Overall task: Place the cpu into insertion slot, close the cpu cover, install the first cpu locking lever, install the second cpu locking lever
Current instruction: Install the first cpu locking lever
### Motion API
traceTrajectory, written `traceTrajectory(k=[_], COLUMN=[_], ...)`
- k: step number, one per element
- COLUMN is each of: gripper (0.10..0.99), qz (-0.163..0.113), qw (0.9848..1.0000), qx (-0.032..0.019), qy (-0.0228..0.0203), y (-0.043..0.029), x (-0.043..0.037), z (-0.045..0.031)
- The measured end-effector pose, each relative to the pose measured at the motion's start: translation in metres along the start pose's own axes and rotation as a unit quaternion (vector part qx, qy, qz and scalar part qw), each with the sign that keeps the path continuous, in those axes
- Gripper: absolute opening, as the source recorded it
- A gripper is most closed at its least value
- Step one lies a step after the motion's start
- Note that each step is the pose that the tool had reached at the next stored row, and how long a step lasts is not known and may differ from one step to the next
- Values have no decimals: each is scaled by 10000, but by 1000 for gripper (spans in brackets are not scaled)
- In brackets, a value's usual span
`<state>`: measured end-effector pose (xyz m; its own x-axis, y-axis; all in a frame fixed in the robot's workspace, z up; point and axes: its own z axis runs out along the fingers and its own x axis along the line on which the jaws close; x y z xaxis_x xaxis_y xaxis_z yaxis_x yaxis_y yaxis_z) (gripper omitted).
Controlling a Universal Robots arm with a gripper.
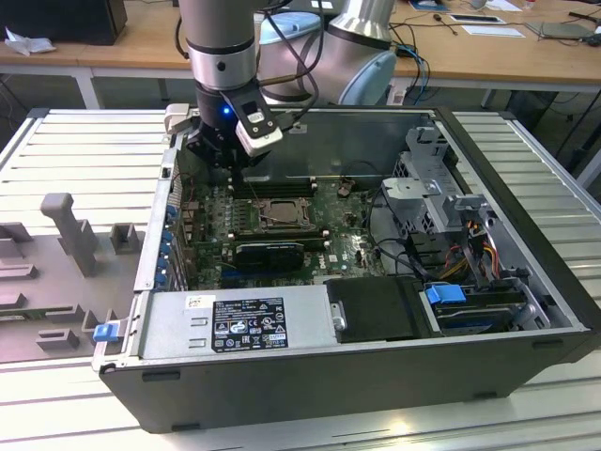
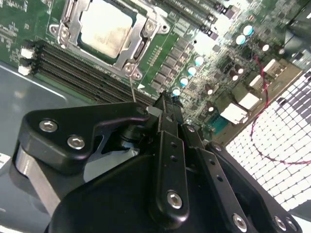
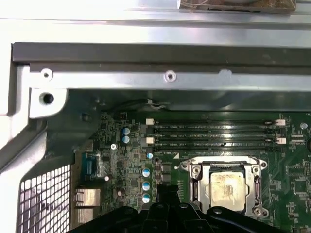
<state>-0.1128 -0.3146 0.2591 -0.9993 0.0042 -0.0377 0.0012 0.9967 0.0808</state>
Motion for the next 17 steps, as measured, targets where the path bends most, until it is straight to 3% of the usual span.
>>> traceTrajectory(k=[17], gripper=[106], qz=[0], qw=[10000], qx=[-11], qy=[0], y=[98], x=[41], z=[21])
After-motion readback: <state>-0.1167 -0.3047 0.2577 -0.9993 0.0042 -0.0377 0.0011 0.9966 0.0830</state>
